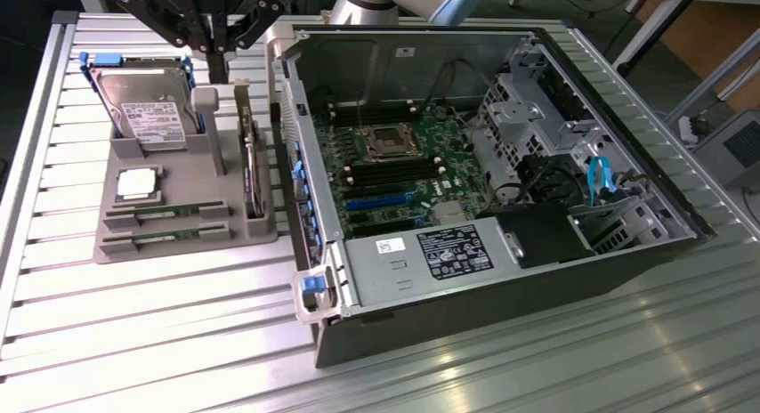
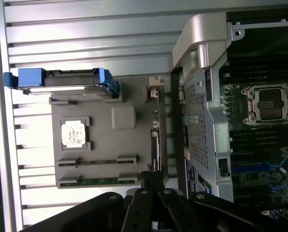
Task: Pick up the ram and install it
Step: 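Reach for the ram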
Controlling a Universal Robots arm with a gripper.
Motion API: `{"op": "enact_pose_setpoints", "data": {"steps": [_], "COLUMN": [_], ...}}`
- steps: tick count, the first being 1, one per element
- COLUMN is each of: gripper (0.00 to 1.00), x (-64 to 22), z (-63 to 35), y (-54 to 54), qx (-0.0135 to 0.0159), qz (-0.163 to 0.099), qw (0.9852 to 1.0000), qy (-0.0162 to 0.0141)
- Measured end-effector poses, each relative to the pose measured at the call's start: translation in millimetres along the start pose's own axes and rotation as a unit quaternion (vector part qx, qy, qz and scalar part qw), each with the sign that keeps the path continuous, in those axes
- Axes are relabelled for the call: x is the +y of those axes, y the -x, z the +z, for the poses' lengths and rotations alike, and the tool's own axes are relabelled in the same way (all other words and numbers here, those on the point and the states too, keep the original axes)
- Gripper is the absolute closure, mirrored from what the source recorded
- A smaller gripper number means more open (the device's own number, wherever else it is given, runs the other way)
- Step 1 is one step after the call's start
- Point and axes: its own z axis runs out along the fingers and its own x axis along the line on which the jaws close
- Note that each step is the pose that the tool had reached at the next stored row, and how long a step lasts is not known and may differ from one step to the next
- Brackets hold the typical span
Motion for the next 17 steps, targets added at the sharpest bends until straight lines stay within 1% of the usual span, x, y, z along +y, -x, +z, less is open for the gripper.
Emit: {"op": "enact_pose_setpoints", "data": {"steps": [17], "gripper": [0.90], "x": [-13.8], "z": [0.2], "y": [-7.6], "qx": [0.0000], "qz": [0.000], "qw": [1.0000], "qy": [0.0000]}}
